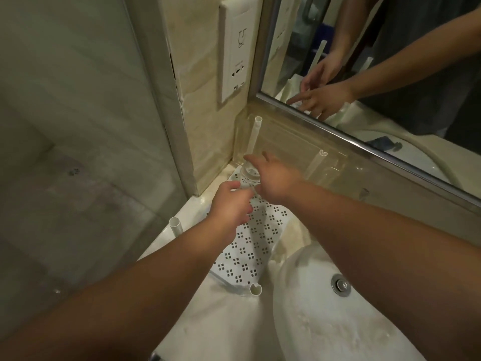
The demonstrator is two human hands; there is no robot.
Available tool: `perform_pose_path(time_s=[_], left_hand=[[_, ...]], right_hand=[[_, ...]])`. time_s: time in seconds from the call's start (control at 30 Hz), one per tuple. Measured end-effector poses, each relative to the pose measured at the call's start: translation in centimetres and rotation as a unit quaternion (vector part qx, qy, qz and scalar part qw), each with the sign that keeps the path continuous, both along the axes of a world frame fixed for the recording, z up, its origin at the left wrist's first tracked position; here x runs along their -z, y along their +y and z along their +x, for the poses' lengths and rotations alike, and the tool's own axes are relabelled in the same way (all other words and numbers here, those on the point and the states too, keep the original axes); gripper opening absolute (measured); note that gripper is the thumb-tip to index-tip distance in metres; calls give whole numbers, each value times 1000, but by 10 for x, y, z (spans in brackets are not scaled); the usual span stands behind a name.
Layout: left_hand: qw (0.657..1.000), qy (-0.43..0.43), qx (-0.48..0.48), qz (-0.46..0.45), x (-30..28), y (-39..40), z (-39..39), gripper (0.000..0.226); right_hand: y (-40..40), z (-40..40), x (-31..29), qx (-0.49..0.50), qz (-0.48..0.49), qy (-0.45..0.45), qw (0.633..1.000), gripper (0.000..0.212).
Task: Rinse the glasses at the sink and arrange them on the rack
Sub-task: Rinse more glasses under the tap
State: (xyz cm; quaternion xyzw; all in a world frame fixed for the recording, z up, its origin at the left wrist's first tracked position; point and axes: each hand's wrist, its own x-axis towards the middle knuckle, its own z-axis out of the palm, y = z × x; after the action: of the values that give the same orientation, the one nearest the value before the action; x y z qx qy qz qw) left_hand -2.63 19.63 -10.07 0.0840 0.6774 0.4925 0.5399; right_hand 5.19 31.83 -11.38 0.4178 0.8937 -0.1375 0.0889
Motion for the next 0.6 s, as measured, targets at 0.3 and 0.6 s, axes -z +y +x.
perform_pose_path(time_s=[0.3,0.6], left_hand=[[1000,-9,-10,-25,15,-4,-4,37],[997,-41,-25,-59,16,-8,1,43]], right_hand=[[11,-9,16,-42,0,2,999,78],[-6,2,11,-30,-18,8,999,58]])
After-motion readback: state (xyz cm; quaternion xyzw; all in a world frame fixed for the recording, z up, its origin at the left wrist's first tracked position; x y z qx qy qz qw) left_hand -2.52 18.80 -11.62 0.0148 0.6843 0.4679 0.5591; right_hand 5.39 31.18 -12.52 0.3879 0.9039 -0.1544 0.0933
